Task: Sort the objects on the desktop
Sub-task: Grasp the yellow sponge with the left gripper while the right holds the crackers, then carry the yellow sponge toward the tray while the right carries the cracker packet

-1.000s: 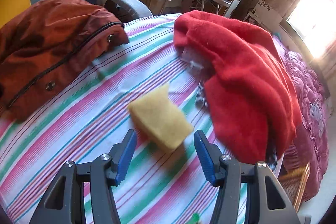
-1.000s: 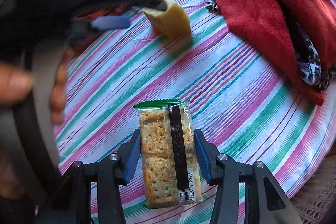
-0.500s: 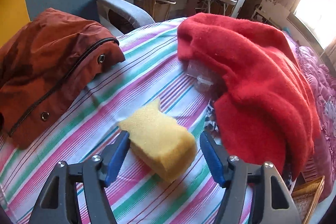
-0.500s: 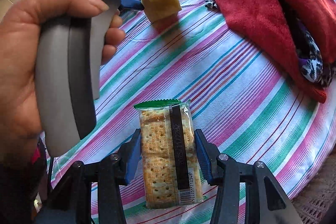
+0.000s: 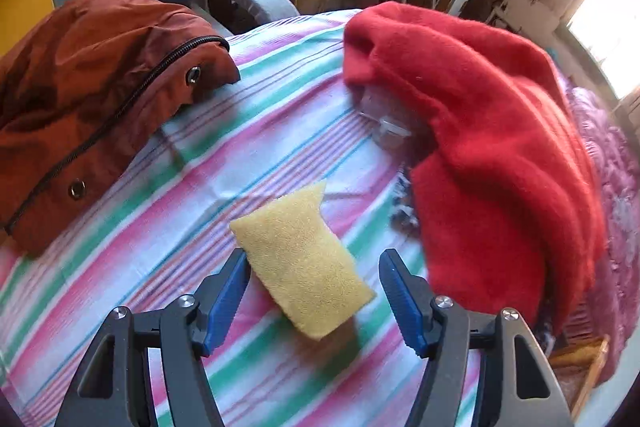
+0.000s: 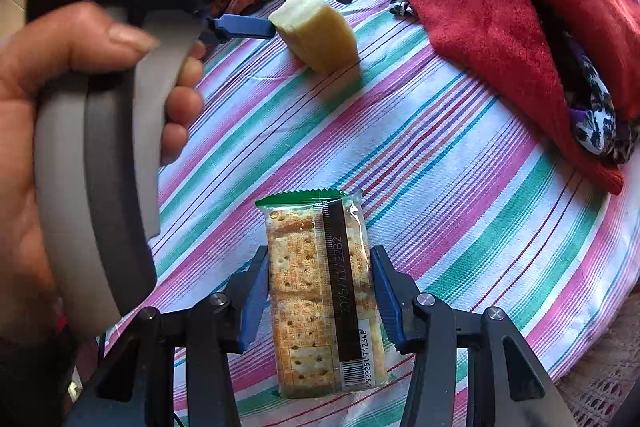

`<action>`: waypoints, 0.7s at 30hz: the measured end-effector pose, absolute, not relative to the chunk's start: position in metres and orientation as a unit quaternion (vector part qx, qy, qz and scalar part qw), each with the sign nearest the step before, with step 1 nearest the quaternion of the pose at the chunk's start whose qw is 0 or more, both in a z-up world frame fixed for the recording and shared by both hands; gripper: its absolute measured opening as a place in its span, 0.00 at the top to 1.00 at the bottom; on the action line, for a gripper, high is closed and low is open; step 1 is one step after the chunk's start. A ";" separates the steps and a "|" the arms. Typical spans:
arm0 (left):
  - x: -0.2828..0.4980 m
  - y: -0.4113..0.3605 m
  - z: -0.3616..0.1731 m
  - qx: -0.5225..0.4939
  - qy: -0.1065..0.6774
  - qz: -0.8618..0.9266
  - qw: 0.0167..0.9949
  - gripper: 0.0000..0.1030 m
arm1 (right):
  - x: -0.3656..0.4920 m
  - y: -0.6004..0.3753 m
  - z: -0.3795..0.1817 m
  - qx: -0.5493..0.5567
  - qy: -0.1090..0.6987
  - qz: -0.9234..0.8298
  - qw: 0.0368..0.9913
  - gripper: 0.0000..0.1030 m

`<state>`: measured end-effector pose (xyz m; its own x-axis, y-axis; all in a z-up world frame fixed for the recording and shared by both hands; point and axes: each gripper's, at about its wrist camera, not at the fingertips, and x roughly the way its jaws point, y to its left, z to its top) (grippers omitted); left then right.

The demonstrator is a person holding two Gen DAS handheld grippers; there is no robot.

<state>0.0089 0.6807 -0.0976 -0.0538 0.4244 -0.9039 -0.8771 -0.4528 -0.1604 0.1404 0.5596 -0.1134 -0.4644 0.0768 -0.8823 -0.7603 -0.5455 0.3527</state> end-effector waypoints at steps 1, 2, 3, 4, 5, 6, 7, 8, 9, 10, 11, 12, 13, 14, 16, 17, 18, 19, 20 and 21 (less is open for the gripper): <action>0.007 0.684 -0.100 -0.501 0.230 0.691 0.467 0.35 | 0.139 0.558 -0.113 -0.439 0.389 0.762 0.275 0.51; 0.005 0.686 -0.105 -0.505 0.236 0.689 0.462 0.35 | 0.138 0.557 -0.113 -0.439 0.388 0.762 0.275 0.51; 0.002 0.687 -0.112 -0.518 0.239 0.681 0.459 0.35 | 0.136 0.555 -0.114 -0.440 0.388 0.762 0.275 0.51; -0.001 0.688 -0.120 -0.534 0.240 0.671 0.456 0.35 | 0.134 0.554 -0.114 -0.441 0.387 0.762 0.275 0.51; -0.003 0.688 -0.127 -0.548 0.236 0.660 0.455 0.35 | 0.132 0.552 -0.114 -0.442 0.385 0.762 0.275 0.51; -0.003 0.686 -0.127 -0.540 0.232 0.665 0.461 0.35 | 0.130 0.551 -0.114 -0.443 0.383 0.762 0.276 0.51; -0.002 0.684 -0.125 -0.530 0.232 0.671 0.464 0.39 | 0.127 0.549 -0.114 -0.444 0.380 0.763 0.276 0.51; -0.002 0.682 -0.125 -0.522 0.235 0.676 0.464 0.42 | 0.126 0.547 -0.114 -0.444 0.379 0.763 0.277 0.51; -0.002 0.680 -0.125 -0.517 0.234 0.679 0.466 0.45 | 0.124 0.545 -0.114 -0.444 0.379 0.763 0.277 0.51; -0.002 0.677 -0.125 -0.512 0.234 0.681 0.469 0.47 | 0.122 0.544 -0.114 -0.444 0.378 0.763 0.277 0.51; -0.002 0.673 -0.125 -0.508 0.233 0.682 0.472 0.48 | 0.120 0.542 -0.114 -0.444 0.378 0.764 0.277 0.51; -0.003 0.668 -0.125 -0.505 0.229 0.683 0.475 0.50 | 0.118 0.540 -0.114 -0.445 0.377 0.764 0.277 0.51; -0.003 0.664 -0.124 -0.502 0.227 0.685 0.477 0.52 | 0.116 0.538 -0.114 -0.446 0.374 0.764 0.278 0.51; -0.003 0.659 -0.124 -0.496 0.230 0.688 0.477 0.52 | 0.114 0.536 -0.114 -0.447 0.371 0.765 0.278 0.52; -0.002 0.646 -0.123 -0.486 0.236 0.693 0.478 0.52 | 0.109 0.531 -0.114 -0.449 0.367 0.766 0.279 0.52; -0.003 0.638 -0.123 -0.484 0.237 0.695 0.476 0.52 | 0.107 0.529 -0.113 -0.449 0.365 0.766 0.279 0.52; -0.005 0.629 -0.124 -0.483 0.240 0.697 0.473 0.52 | 0.103 0.526 -0.113 -0.451 0.361 0.767 0.279 0.52; -0.008 0.623 -0.120 -0.480 0.240 0.700 0.471 0.52 | 0.101 0.524 -0.113 -0.452 0.358 0.768 0.279 0.52; -0.010 0.613 -0.120 -0.476 0.242 0.706 0.465 0.52 | 0.098 0.521 -0.113 -0.453 0.355 0.769 0.279 0.52; -0.012 0.604 -0.119 -0.475 0.241 0.708 0.463 0.52 | 0.094 0.517 -0.112 -0.455 0.351 0.771 0.276 0.52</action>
<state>-0.0118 0.6039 -0.1191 -0.1184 0.4276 -0.8962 -0.8851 -0.4546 -0.1000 0.0940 0.5171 -0.1124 -0.4334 0.1056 -0.8950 -0.7444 -0.6018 0.2895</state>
